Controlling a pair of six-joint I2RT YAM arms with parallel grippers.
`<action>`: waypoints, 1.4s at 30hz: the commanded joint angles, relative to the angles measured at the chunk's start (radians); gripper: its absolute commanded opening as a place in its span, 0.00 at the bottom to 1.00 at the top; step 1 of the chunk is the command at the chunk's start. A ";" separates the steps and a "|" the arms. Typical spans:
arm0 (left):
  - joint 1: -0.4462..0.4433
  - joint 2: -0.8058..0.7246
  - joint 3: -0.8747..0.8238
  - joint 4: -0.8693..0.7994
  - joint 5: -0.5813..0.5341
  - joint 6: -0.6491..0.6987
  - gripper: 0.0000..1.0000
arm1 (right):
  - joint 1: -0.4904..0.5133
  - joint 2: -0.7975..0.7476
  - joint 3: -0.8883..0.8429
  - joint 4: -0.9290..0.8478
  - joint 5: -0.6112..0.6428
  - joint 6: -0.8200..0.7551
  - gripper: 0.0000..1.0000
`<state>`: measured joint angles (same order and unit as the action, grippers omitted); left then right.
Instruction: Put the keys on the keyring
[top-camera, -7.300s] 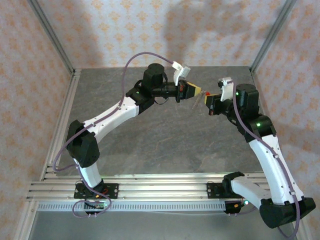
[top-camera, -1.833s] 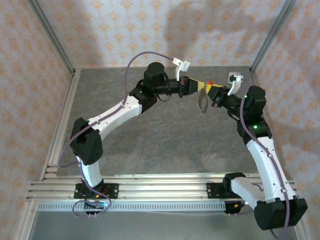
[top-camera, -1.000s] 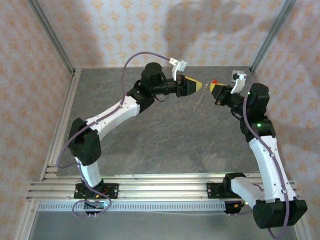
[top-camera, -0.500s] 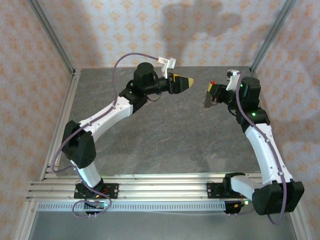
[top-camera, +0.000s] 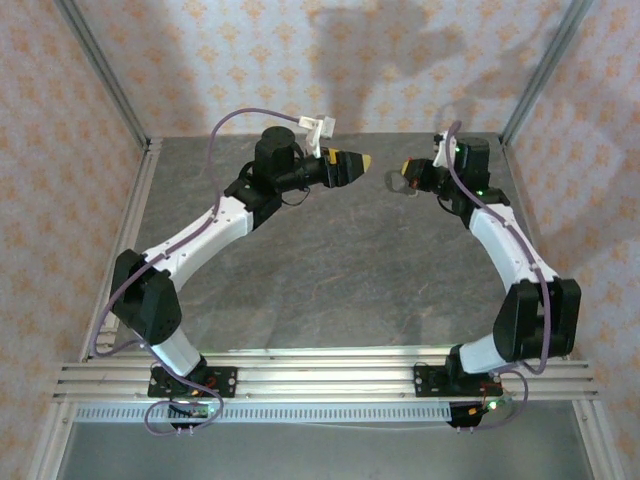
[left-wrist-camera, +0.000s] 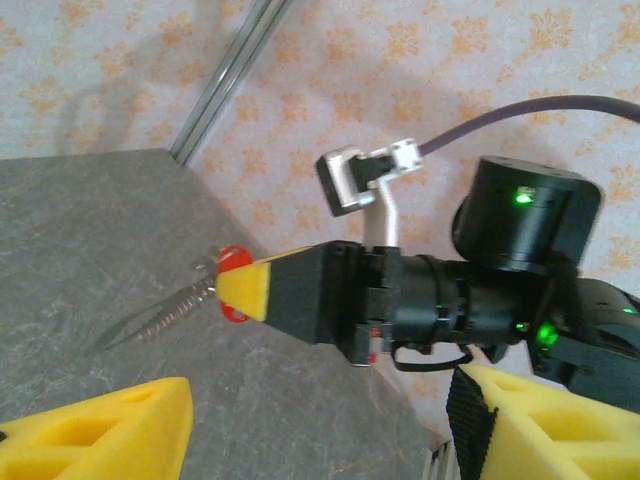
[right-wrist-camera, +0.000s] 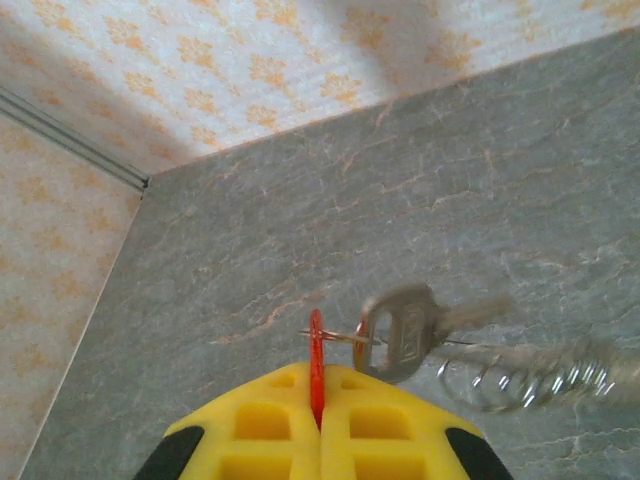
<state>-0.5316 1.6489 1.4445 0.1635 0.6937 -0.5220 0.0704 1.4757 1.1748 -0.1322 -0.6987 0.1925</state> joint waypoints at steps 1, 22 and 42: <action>0.013 -0.052 -0.006 -0.029 -0.031 0.031 0.69 | 0.029 0.032 -0.048 0.127 -0.022 0.065 0.00; 0.008 -0.148 -0.097 -0.099 -0.072 0.021 0.70 | 0.182 -0.128 -0.648 0.416 0.087 0.264 0.00; 0.001 -0.280 -0.198 -0.116 -0.167 0.019 0.91 | 0.224 -0.568 -0.539 -0.032 0.139 0.151 0.92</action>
<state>-0.5282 1.4265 1.2629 0.0536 0.5880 -0.5137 0.3134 0.9592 0.5587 -0.0387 -0.6411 0.3962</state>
